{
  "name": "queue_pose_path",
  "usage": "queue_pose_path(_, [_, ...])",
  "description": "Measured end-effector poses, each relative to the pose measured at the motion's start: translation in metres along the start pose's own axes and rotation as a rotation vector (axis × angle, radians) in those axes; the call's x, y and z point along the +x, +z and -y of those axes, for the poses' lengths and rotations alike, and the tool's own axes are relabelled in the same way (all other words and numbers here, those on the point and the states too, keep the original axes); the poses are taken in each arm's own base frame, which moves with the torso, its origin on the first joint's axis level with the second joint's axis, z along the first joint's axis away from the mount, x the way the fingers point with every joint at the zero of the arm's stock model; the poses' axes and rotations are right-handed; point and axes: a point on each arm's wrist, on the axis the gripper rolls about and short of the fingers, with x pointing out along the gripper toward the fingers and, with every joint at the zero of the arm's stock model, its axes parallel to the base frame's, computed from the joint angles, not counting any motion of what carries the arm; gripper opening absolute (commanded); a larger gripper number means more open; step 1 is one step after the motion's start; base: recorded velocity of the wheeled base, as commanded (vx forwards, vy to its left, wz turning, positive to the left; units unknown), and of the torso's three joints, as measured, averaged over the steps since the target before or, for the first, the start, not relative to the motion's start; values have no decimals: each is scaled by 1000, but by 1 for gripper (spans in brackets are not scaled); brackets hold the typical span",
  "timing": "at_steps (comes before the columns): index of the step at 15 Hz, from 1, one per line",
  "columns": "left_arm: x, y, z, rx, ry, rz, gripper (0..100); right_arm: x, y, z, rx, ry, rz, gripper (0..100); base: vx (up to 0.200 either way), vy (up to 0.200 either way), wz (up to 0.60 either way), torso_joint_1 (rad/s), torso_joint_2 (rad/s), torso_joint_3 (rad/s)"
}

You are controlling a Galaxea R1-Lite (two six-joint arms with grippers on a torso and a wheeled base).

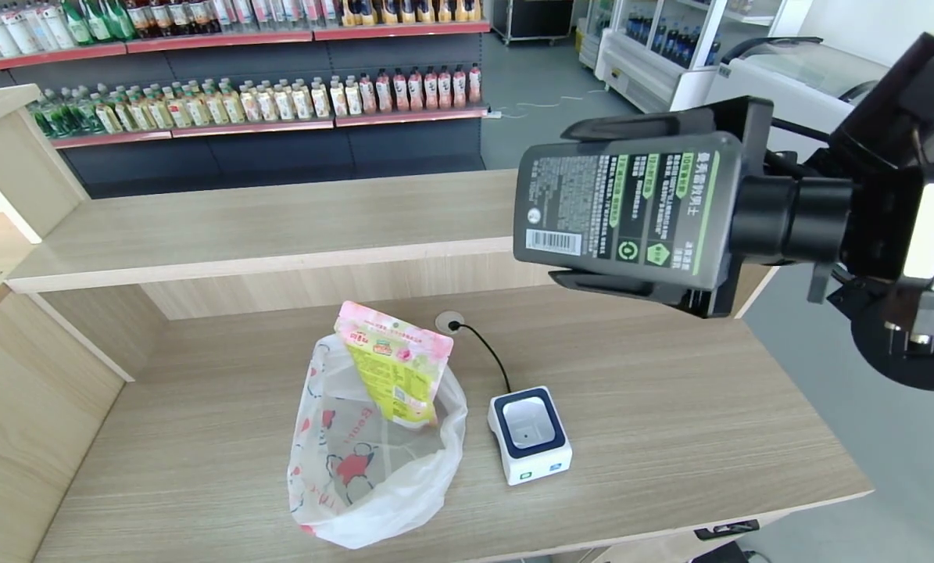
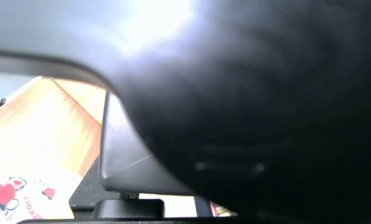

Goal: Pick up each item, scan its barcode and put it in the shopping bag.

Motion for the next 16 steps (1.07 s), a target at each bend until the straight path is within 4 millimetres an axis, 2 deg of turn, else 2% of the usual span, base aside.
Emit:
queue_pose_path(4, [0, 0, 0, 0, 0, 0, 100, 9, 25, -6, 15, 11, 49, 0, 0, 0, 0, 0, 0, 0])
queue_pose_path(8, [0, 0, 0, 0, 0, 0, 100, 35, 46, -9, -15, -24, 110, 0, 0, 0, 0, 0, 0, 0])
queue_pose_path(11, [0, 0, 0, 0, 0, 0, 100, 47, 47, -13, -13, -41, 124, 0, 0, 0, 0, 0, 0, 0])
queue_pose_path(16, [0, 0, 0, 0, 0, 0, 100, 53, 44, -19, 0, -34, 138, 0, 0, 0, 0, 0, 0, 0])
